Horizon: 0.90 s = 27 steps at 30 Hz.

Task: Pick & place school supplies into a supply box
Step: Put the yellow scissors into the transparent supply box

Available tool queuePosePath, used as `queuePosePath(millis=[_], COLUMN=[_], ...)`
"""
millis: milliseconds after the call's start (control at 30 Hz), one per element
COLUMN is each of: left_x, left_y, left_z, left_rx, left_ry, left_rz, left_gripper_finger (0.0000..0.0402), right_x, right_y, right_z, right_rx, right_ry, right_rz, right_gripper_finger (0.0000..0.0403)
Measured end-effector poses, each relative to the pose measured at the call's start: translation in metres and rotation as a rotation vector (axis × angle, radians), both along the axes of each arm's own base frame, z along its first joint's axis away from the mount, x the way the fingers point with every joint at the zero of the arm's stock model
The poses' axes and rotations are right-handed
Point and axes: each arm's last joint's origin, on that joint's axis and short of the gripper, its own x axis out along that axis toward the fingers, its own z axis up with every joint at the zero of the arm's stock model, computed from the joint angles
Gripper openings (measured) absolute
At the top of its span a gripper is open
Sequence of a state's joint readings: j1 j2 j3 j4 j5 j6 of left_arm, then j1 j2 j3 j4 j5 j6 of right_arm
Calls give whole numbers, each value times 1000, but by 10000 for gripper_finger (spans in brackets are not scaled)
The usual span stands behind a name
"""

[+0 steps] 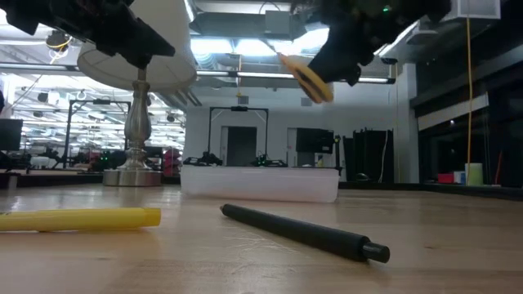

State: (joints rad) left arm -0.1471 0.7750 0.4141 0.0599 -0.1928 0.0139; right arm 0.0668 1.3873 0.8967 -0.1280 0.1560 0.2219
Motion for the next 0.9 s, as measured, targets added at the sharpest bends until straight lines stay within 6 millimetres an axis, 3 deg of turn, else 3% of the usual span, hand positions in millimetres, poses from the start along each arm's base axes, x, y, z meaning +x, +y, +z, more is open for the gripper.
queuePosePath(millis=[233,567,900], left_x=[0,0,0], left_y=[0,0,0], left_z=[-1,-1,-1], left_rx=[0,-10,-50], left_ry=[6,12,11], left_rz=[-3,0,12], left_gripper_finger=[4,4,2], right_x=[20,67,91], right_y=[-19,-32,-42], right_z=[-3,-6,-34], right_rx=[0,52,194], right_ry=[216,510,675], right_rz=[-70,-68,-91], right_gripper_finger=[83,83,83])
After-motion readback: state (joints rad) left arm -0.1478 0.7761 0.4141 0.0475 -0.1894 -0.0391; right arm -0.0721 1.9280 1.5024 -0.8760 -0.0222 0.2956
